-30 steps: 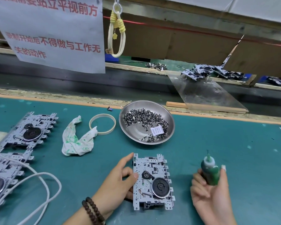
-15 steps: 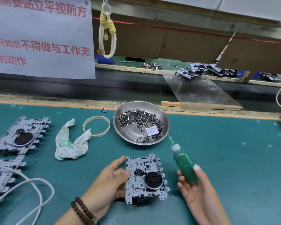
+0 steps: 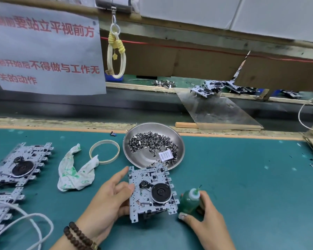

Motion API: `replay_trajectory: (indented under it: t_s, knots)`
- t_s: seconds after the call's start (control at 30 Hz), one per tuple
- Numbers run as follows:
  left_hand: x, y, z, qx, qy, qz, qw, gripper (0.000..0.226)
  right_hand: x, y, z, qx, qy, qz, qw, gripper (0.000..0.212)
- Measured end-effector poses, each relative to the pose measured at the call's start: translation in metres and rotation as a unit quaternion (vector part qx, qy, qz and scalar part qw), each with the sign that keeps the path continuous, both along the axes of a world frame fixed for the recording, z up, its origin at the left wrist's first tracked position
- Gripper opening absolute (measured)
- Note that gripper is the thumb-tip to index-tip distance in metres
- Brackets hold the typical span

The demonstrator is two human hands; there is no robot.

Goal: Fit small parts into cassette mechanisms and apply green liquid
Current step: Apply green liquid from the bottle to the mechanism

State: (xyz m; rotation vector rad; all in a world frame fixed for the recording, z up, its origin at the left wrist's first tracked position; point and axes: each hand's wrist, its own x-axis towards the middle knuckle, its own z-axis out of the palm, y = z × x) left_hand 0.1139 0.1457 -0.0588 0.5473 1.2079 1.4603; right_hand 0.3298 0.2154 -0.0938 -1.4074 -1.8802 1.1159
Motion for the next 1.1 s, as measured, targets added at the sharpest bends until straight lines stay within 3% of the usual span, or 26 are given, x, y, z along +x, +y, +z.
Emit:
replay_trajectory:
  t_s: [0.13,0.2,0.27,0.37,0.47,0.57,0.8,0.93,1.1]
  knots:
    - [0.001,0.009,0.021,0.050,-0.001,0.004,0.999,0.054,0.008,0.002,0.009,-0.057,-0.043,0.046,0.996,0.063]
    - [0.002,0.021,0.031,0.073,-0.008,0.010,0.997,0.055,0.019,0.006,0.019,-0.098,0.021,0.038,0.994,0.054]
    - [0.008,0.039,0.040,0.088,0.001,0.004,0.996,0.052,0.030,0.016,0.036,-0.097,0.142,-0.049,0.984,0.039]
    - [0.026,0.079,0.050,0.101,0.066,-0.013,0.993,0.054,0.030,0.038,0.067,-0.145,0.285,-0.121,0.940,0.023]
    - [0.046,0.123,0.061,0.100,0.141,-0.037,0.984,0.056,0.021,0.071,0.090,-0.222,0.336,-0.097,0.910,0.031]
    - [0.060,0.166,0.064,0.085,0.152,-0.063,0.983,0.054,0.018,0.102,0.093,-0.191,0.335,-0.096,0.918,0.019]
    - [0.081,0.240,0.050,0.015,0.313,-0.088,0.946,0.068,0.024,0.178,0.070,-0.210,0.388,-0.160,0.883,0.013]
    - [0.093,0.267,0.046,-0.010,0.173,-0.132,0.976,0.020,0.019,0.221,0.060,-0.183,0.382,-0.178,0.888,0.017]
    - [0.090,0.330,0.048,-0.036,0.172,-0.111,0.978,0.019,0.006,0.275,0.062,-0.137,0.308,-0.179,0.924,0.026]
